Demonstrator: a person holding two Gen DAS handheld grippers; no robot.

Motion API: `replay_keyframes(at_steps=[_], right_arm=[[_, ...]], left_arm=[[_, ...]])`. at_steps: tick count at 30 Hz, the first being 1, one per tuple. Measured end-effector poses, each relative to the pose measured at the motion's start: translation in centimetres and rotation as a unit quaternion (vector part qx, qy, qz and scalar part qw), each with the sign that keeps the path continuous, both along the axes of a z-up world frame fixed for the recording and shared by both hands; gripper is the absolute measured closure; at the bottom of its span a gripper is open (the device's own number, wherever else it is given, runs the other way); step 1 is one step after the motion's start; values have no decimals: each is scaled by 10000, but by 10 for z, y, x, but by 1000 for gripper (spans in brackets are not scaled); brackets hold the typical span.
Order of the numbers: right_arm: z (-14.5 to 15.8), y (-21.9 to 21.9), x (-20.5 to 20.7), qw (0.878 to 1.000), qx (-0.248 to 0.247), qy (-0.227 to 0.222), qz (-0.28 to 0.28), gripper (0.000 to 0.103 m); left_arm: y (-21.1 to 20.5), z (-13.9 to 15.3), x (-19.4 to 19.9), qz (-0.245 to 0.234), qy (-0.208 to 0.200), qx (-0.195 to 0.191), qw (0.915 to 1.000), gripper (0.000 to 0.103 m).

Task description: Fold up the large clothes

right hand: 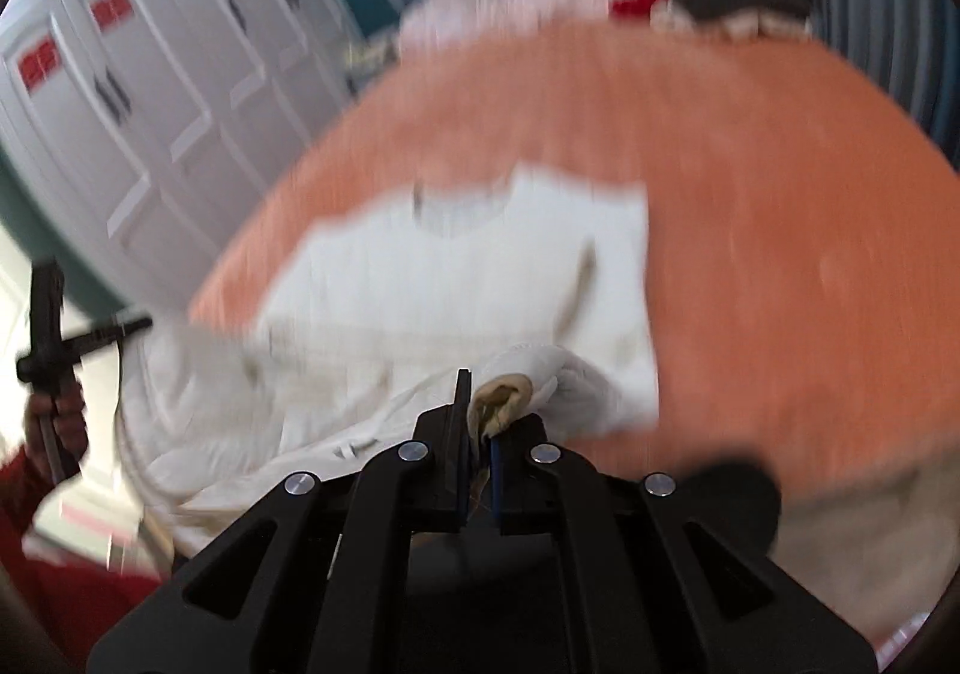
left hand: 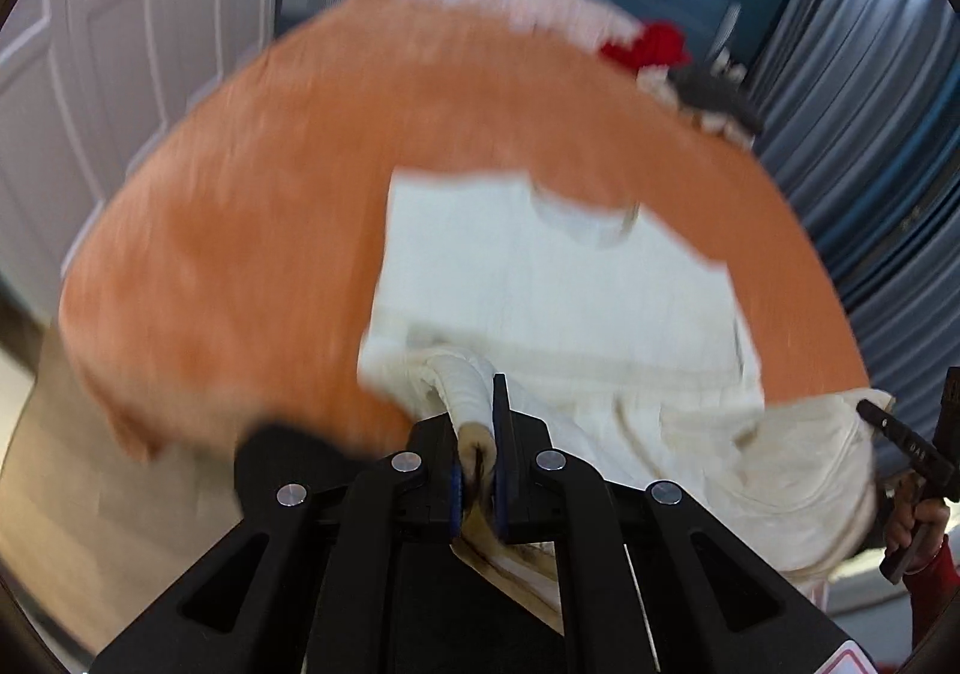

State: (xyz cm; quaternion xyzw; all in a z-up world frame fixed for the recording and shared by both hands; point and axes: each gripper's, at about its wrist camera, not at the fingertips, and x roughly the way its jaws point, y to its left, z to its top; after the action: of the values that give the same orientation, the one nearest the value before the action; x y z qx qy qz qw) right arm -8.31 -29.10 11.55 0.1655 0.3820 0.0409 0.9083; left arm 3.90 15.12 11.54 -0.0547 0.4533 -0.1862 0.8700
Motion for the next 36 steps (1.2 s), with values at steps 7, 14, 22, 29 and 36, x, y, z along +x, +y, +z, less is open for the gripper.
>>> replay_keyframes(at_steps=[7,14,22,29,36], right_arm=[[-14,-36,91,9937,394,-615,-853,99],[-48,-71,128,9814,1011,-493,-1556,92],[-42,-74,125,9755,1017,-803,-1779,58],[-26,-85,112,9727,849,-1062,-1879,49],[-33,-65,115,9833,170,-810,-1621,49]], left_arm=[[-23,-4,86,446,-546,33,9975,97],[-38,-44,151,797,-416,294,9955,86],[-40,-62,175,885,-224,477,9947,84],[-32,-43,170,446,-180,213,9986,79],[-29,-35,163,-2,-91,572,9983,77]])
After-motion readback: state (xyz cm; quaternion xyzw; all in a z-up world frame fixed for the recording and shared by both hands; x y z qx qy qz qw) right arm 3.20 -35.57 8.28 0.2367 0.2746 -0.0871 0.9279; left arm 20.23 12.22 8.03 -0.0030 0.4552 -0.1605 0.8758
